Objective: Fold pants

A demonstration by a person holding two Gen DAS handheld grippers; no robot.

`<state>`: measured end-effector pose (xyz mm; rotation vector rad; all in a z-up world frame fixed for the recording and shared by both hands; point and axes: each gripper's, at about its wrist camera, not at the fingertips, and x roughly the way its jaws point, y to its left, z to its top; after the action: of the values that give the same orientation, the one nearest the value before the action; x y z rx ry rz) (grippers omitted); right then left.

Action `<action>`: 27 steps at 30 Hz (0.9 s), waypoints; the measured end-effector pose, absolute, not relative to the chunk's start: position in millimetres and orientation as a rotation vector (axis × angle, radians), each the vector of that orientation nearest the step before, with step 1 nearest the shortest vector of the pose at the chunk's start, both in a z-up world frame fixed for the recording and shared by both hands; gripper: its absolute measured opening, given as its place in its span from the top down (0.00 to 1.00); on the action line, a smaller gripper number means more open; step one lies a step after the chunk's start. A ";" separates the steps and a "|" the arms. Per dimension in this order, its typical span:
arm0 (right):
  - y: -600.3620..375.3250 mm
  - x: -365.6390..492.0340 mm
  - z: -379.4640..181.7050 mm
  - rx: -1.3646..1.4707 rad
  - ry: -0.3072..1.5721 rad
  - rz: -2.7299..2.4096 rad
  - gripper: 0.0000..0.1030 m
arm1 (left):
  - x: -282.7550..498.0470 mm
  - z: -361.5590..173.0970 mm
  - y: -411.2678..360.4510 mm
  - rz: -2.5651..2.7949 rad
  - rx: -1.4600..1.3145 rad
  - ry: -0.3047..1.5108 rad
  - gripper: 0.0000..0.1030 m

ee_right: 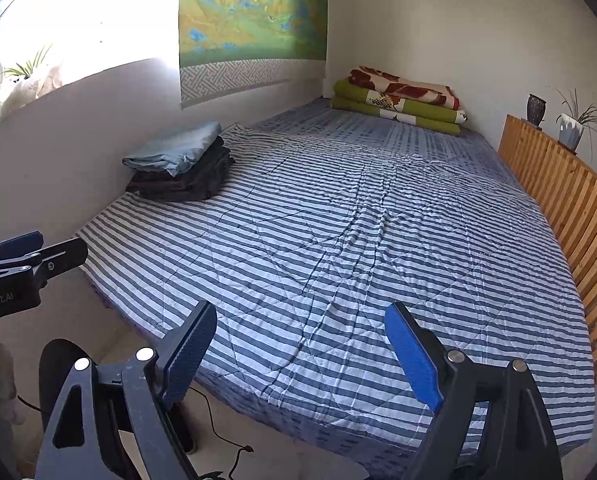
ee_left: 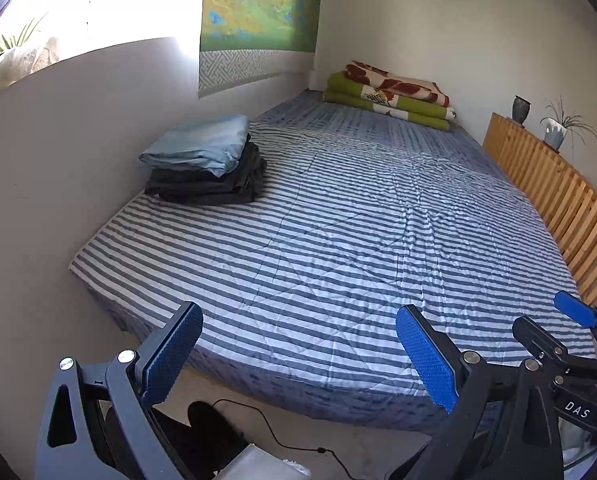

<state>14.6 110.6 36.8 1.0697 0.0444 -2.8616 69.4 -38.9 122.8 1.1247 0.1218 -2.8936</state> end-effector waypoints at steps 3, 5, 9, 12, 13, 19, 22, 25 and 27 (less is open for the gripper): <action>112.5 13.0 35.4 1.077 0.036 -2.857 0.19 | 67.9 119.9 -39.7 -2.894 1.131 0.119 0.04; 113.2 11.7 34.5 1.081 0.031 -2.854 0.19 | 66.7 118.1 -40.5 -2.896 1.135 0.119 0.04; 116.5 9.0 32.1 1.094 0.016 -2.853 0.19 | 62.0 114.2 -41.3 -2.896 1.149 0.113 0.04; 117.6 7.7 30.4 1.102 0.007 -2.851 0.19 | 59.9 111.7 -41.7 -2.894 1.154 0.111 0.04; 118.0 7.0 30.5 1.104 0.007 -2.849 0.19 | 59.3 111.1 -42.1 -2.895 1.155 0.115 0.04; 117.7 6.5 30.9 1.100 0.002 -2.847 0.19 | 55.2 109.5 -43.7 -2.893 1.165 0.115 0.04; 116.7 6.1 29.0 1.106 0.002 -2.844 0.19 | 53.8 108.5 -44.9 -2.894 1.169 0.116 0.04; 117.0 5.1 27.4 1.112 0.003 -2.839 0.19 | 53.7 108.1 -44.5 -2.893 1.171 0.118 0.04; 116.0 4.3 27.1 1.113 0.000 -2.842 0.19 | 53.0 107.2 -45.7 -2.894 1.175 0.119 0.04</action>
<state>4.3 116.0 27.1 1.1127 0.0002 -2.8424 53.0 -45.7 107.2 1.1754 0.1187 -2.8944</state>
